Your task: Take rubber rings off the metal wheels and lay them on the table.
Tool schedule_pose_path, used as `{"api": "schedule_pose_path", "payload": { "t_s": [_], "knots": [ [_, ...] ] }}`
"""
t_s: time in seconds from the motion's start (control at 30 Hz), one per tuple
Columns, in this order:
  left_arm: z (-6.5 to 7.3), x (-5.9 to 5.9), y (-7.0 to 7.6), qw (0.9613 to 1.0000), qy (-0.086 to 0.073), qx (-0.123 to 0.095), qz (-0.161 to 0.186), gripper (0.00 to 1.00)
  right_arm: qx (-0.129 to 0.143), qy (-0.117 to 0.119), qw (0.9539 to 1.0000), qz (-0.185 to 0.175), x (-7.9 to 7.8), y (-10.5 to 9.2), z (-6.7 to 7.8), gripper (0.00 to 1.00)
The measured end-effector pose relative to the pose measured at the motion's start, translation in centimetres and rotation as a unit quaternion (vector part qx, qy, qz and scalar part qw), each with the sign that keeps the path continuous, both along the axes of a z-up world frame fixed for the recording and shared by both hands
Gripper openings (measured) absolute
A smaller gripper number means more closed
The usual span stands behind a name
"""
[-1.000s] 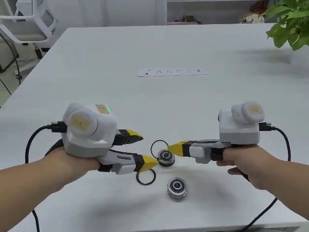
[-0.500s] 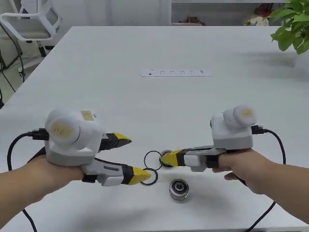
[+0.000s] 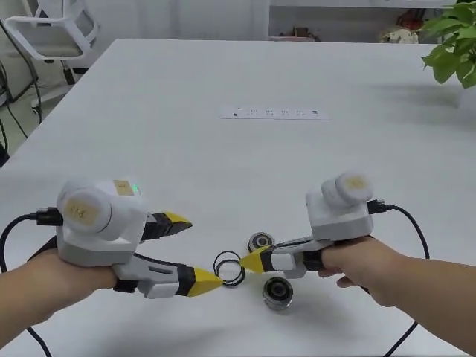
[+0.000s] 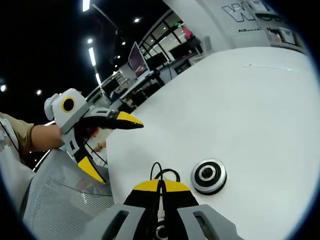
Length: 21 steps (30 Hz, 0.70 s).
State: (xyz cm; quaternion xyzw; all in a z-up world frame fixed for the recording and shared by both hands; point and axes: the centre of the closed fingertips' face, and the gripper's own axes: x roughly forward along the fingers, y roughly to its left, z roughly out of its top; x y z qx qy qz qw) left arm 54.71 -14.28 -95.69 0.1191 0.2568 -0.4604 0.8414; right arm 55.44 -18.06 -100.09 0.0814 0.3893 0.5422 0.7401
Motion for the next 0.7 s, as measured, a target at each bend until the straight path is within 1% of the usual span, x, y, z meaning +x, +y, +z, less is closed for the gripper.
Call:
{"api": "schedule_pose_path", "payload": {
  "t_s": [0.3,0.4,0.43,0.63,0.7],
  "knots": [
    [-0.1,0.0,0.5,1.0,0.003,0.0,0.006,0.65,-0.022,-0.002,0.9997,-0.012,0.3,-0.3,-1.0,0.0],
    [-0.3,0.0,0.5,1.0,0.005,0.001,0.006,0.65,-0.023,-0.001,0.9996,-0.012,0.3,-0.3,-1.1,0.0],
    [-0.3,-0.1,0.5,1.0,0.005,0.002,0.005,0.65,-0.026,-0.004,0.9996,-0.012,0.3,-0.4,-1.1,0.0],
    [-0.5,-0.1,0.5,0.9999,0.009,0.004,0.004,0.65,-0.035,-0.008,0.9993,-0.012,0.2,-0.6,-1.3,0.0],
    [-0.5,-0.2,0.4,0.9999,0.01,0.006,0.003,0.65,-0.038,-0.012,0.9992,-0.011,0.2,-0.6,-1.4,0.0]
  ]
}}
